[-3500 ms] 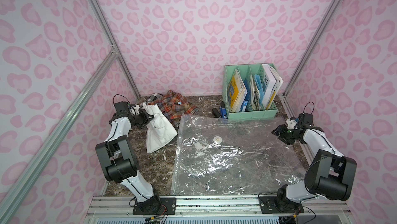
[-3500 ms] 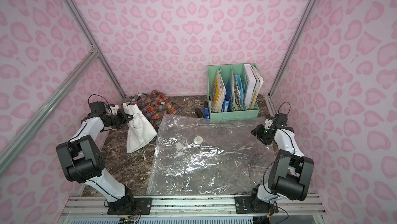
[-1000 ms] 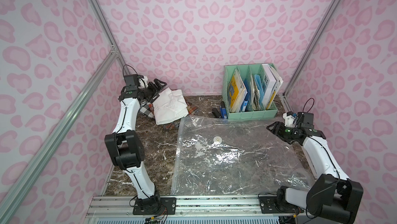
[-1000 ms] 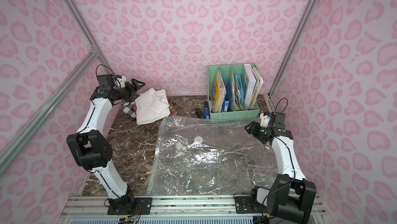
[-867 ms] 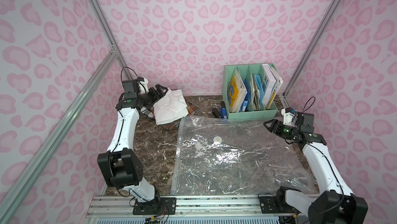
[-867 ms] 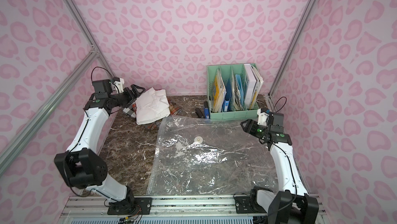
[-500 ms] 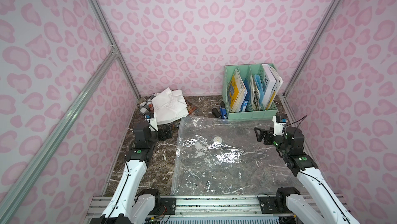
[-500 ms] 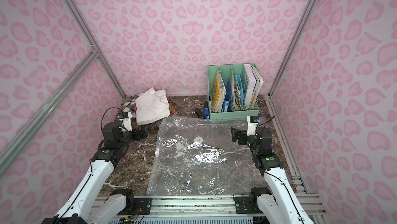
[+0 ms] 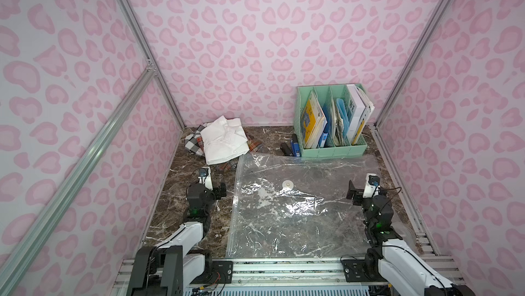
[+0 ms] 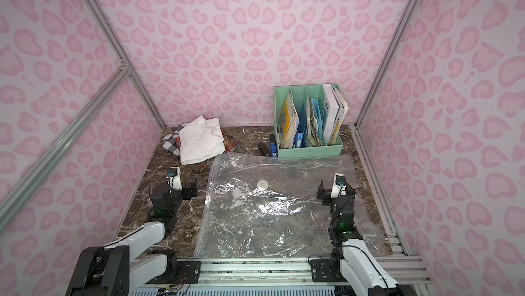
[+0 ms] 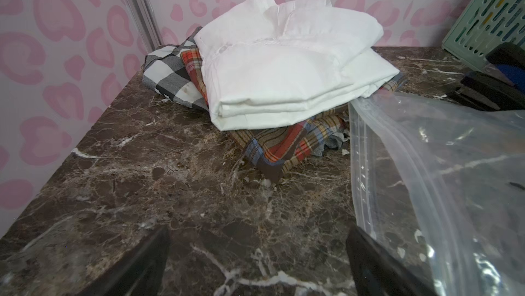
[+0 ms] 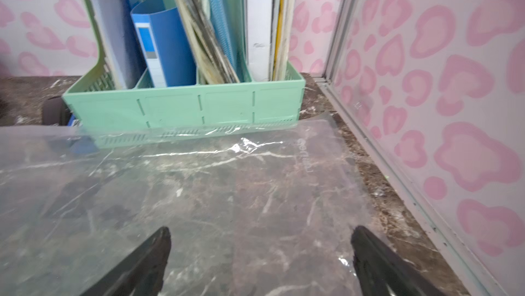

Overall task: Take the shirt out of the vacuum bag
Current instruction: Reset both arms

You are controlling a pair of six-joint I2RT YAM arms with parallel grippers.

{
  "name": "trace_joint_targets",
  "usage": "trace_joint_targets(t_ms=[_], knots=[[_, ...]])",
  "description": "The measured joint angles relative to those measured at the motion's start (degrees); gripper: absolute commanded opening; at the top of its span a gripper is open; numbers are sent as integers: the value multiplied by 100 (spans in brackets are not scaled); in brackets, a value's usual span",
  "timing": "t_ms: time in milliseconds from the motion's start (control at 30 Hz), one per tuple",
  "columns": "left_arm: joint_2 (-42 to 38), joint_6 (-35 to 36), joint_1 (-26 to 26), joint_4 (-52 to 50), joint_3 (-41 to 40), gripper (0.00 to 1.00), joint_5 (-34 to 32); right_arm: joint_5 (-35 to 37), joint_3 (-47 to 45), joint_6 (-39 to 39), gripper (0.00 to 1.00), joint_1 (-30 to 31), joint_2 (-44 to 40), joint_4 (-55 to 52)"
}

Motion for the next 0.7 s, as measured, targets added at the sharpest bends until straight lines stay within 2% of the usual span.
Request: trace_joint_targets(t_ms=[167, 300, 433, 533, 700], knots=[[957, 144, -63, 1333, 81, 98, 214, 166, -162, -66, 100, -70, 931, 1453], [1934, 326, -269, 2227, 297, 98, 481, -11, -155, -61, 100, -459, 1843, 2715], [2094, 461, -409, 2529, 308, 97, 511, -455, 243, -238, 100, -422, 2988, 3451], [2114, 479, -365, 2627, 352, 97, 522, -496, 332, -304, 100, -474, 4026, 4162], [2133, 476, -323, 2669, 396, 97, 533, -376, 833, -146, 100, -662, 4028, 3963]])
